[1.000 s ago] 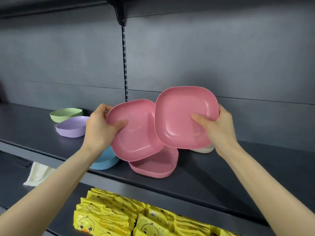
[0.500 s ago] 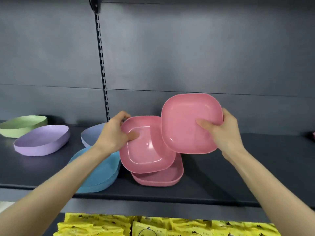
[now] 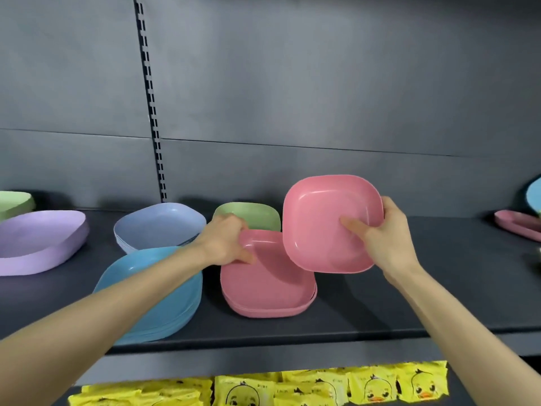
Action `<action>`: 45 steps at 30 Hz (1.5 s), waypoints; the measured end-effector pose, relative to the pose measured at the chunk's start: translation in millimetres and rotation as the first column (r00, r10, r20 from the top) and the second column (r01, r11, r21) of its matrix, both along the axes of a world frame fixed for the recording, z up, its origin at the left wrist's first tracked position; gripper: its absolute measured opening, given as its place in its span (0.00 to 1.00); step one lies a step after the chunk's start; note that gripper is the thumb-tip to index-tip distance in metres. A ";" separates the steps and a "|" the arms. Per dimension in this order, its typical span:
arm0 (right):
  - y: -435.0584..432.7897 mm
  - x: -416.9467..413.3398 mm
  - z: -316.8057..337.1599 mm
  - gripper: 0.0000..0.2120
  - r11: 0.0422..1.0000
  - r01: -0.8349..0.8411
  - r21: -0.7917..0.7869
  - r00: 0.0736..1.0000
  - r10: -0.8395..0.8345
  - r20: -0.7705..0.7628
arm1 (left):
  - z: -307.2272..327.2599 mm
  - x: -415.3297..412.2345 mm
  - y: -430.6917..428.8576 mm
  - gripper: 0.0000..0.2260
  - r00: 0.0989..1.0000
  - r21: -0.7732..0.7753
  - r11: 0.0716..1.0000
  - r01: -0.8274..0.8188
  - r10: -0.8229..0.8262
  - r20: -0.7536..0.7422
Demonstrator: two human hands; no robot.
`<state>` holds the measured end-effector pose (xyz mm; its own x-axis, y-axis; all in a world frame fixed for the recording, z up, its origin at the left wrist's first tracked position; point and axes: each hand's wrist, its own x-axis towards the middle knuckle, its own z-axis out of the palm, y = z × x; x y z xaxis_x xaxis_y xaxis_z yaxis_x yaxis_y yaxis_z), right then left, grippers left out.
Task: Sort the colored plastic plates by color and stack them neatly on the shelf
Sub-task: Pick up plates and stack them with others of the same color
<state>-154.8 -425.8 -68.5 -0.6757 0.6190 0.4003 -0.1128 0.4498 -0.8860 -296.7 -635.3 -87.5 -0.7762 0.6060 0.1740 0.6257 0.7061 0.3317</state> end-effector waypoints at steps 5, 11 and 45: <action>-2.1 -12.5 -2.8 0.17 1.000 -0.026 0.002 0.999 0.026 0.026 | -3.3 7.0 3.2 0.32 0.997 -0.160 0.987 0.021 -0.033 -0.071; -17.1 -26.5 -5.8 0.19 0.988 -0.156 -0.007 0.987 0.156 0.048 | 20.6 15.7 -17.8 0.46 0.885 0.483 0.872 0.073 -0.280 0.373; -28.0 -46.7 -32.0 0.22 0.786 -0.557 0.269 0.720 0.296 0.628 | -7.4 16.6 -15.0 0.29 0.999 -0.134 0.991 0.024 -0.020 0.031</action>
<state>-201.5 -453.8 -100.5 -0.9970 0.0689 0.0345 0.0347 0.8014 -0.5972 -280.1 -650.3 -95.0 -0.7659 0.6395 0.0670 0.6330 0.7316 0.2532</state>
